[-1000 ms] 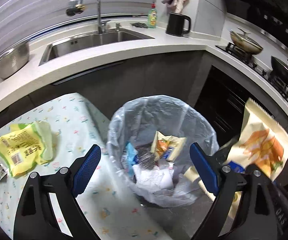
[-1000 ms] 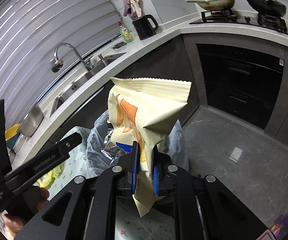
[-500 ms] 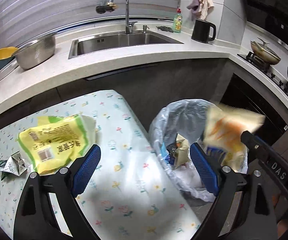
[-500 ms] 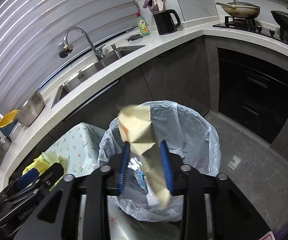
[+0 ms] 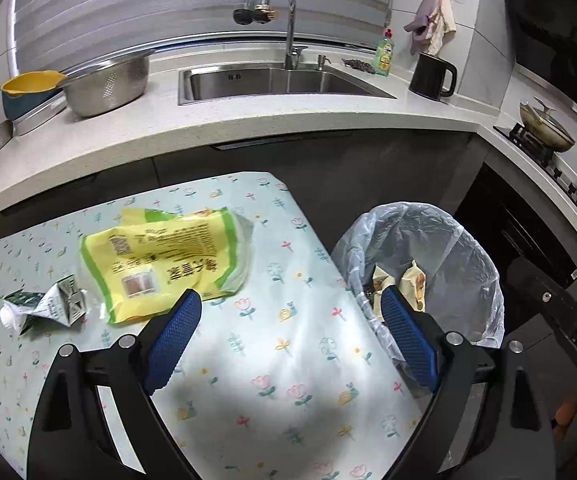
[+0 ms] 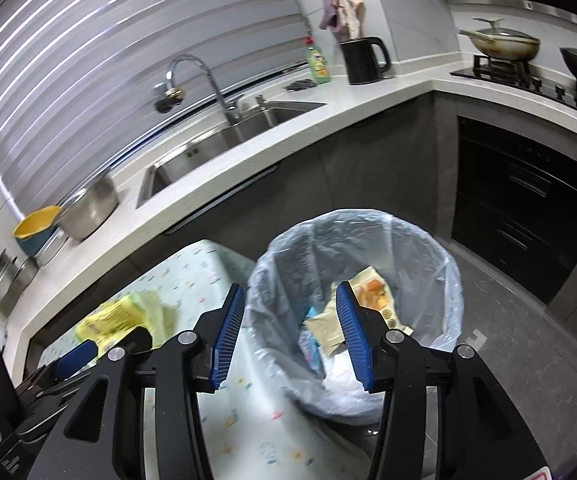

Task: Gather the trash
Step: 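Release the scrubber with the left gripper while the right drops the snack bag into the bin, then move both grippers back to the tube and yellow-green bag on the mat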

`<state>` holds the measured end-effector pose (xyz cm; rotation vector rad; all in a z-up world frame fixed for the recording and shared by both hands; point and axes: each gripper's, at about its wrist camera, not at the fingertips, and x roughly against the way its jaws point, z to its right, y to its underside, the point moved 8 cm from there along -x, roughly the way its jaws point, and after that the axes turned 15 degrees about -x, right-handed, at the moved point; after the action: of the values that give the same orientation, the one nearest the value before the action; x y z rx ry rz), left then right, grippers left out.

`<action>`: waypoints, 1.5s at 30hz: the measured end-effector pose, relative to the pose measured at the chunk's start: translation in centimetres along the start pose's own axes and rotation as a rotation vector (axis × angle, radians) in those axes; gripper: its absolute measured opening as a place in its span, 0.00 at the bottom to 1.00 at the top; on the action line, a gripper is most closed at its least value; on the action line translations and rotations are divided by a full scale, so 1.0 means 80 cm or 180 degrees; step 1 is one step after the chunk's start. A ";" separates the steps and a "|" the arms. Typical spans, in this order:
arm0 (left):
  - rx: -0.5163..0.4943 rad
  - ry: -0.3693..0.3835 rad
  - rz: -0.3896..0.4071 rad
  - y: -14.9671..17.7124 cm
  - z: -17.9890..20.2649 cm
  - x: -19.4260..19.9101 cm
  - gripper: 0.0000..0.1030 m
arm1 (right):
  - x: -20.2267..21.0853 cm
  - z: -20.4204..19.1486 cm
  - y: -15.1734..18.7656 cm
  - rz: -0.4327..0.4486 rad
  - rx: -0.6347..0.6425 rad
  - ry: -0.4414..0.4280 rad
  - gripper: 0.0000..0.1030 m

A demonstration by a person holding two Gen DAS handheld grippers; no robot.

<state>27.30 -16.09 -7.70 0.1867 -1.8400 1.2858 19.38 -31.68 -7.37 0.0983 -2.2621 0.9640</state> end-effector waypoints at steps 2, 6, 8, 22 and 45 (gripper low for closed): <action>0.0049 -0.0017 -0.0009 0.004 -0.011 0.005 0.85 | 0.004 -0.012 0.009 -0.0021 0.0033 -0.0038 0.48; 0.0134 -0.0111 -0.0003 0.017 -0.041 0.019 0.85 | 0.008 -0.036 0.029 -0.0094 0.0125 -0.0105 0.48; 0.0180 -0.0146 -0.0011 0.023 -0.055 0.025 0.85 | 0.009 -0.050 0.040 -0.0131 0.0168 -0.0142 0.48; 0.0785 -0.0443 -0.0146 0.086 -0.166 0.057 0.88 | 0.008 -0.122 0.113 -0.0376 0.0438 -0.0311 0.48; 0.2555 -0.0446 -0.0549 0.140 -0.301 0.007 0.88 | -0.064 -0.181 0.147 -0.0639 0.0620 -0.0432 0.48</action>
<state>34.18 9.04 -12.72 0.8595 -1.2819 1.8526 27.64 -14.47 -10.41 0.4799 -2.2222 1.0939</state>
